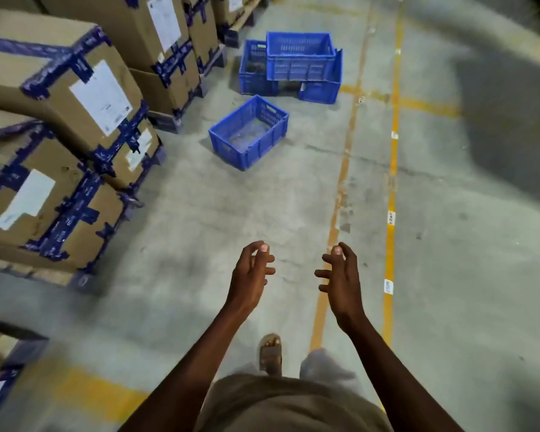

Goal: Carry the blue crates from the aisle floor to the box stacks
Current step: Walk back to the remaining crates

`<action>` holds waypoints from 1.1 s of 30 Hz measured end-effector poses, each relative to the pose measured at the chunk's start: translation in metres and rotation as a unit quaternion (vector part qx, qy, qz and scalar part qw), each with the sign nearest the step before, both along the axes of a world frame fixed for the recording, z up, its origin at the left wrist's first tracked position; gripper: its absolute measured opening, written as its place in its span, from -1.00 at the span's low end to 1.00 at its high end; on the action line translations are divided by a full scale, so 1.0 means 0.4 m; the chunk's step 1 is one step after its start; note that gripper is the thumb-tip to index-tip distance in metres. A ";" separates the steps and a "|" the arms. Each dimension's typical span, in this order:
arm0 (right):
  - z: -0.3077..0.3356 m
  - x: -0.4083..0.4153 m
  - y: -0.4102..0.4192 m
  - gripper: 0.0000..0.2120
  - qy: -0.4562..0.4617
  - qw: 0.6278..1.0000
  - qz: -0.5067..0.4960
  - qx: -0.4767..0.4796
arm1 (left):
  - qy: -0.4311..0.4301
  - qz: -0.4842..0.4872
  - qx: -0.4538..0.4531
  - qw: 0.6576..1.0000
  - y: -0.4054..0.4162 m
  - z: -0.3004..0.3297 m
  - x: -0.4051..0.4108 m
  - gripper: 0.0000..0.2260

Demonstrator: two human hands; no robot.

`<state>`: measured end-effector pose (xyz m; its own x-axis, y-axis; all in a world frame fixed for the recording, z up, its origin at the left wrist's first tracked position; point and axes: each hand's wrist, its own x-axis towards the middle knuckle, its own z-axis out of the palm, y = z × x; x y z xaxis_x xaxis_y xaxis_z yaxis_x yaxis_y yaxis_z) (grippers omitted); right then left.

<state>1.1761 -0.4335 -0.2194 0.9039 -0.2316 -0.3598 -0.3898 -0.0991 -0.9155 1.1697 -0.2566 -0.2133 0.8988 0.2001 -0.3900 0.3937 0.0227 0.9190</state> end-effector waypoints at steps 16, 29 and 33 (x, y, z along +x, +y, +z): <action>-0.105 1.090 -0.226 -0.65 0.024 0.999 -0.025 0.040 | 0.048 0.034 0.040 0.997 -0.092 -0.052 1.050 -0.54; -0.059 2.029 -0.058 -0.85 0.007 0.989 0.145 -0.002 | 0.042 0.203 0.029 0.978 0.082 -0.052 1.774 -0.82; -0.126 2.331 0.072 -0.85 0.020 0.980 0.193 -0.032 | 0.046 0.255 0.008 0.966 0.182 -0.133 2.037 -0.84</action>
